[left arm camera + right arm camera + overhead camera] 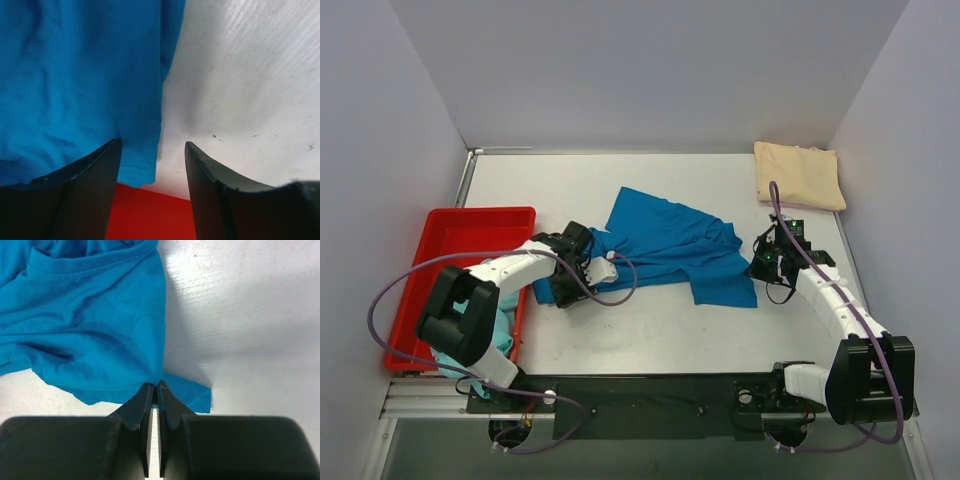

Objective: Fold and stack the t-shirts
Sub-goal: Flatten out the tshirt

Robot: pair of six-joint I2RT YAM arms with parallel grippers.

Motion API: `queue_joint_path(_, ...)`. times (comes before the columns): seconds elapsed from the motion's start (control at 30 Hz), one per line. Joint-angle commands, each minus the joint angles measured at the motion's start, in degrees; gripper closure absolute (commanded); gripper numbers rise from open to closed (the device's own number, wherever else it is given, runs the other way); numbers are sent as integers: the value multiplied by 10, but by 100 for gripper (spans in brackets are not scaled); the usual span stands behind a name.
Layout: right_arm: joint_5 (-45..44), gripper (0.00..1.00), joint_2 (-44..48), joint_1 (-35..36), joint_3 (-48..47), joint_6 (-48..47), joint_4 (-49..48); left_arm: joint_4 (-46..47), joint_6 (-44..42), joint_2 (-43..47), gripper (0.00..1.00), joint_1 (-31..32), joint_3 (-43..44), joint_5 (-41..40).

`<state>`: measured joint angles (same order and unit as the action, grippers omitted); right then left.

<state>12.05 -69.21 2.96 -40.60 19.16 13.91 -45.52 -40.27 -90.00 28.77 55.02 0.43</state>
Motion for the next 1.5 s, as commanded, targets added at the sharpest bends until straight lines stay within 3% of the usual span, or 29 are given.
queue_joint_path(0.0,7,100,3,-3,-2,-8,-3,52,-10,-15,42,-6,-23,-28)
queue_joint_path(0.1,9,100,4,-4,-1,-8,-3,52,-2,-18,49,-24,-21,-26)
queue_joint_path(0.2,8,100,5,-4,-2,-9,-3,43,-1,-9,66,-27,-24,-17)
queue_joint_path(0.33,9,100,6,-3,-2,-10,-4,45,-2,14,65,-27,-34,-31)
queue_joint_path(0.47,11,100,6,-4,-4,-10,-2,68,-11,22,55,-28,-52,-74)
queue_joint_path(0.6,10,100,8,-4,-3,-11,-2,63,-17,18,58,-28,-57,-79)
queue_joint_path(0.67,10,100,7,-4,-4,-12,-2,55,-17,18,76,-28,-55,-75)
queue_joint_path(0.7,10,100,9,-5,-4,-12,-2,54,-15,21,91,-28,-53,-75)
queue_joint_path(0.77,9,100,11,-4,-5,-11,1,45,-10,33,100,-28,-45,-61)
queue_joint_path(0.9,10,100,22,-5,-10,-10,3,-5,-1,64,99,-36,-6,-5)
queue_joint_path(0.97,10,100,25,-4,-11,-9,4,-17,-2,74,84,-41,3,11)
queue_joint_path(1.0,11,100,26,-4,-11,-9,4,-21,-7,76,70,-43,3,14)
queue_joint_path(1.07,11,100,25,-4,-9,-10,5,-16,-11,73,59,-43,-4,7)
queue_joint_path(1.3,17,100,28,-4,-6,-10,4,-2,-12,41,61,-44,-30,-14)
queue_joint_path(1.47,20,100,25,-4,-5,-11,2,-10,-21,43,46,-42,-35,-9)
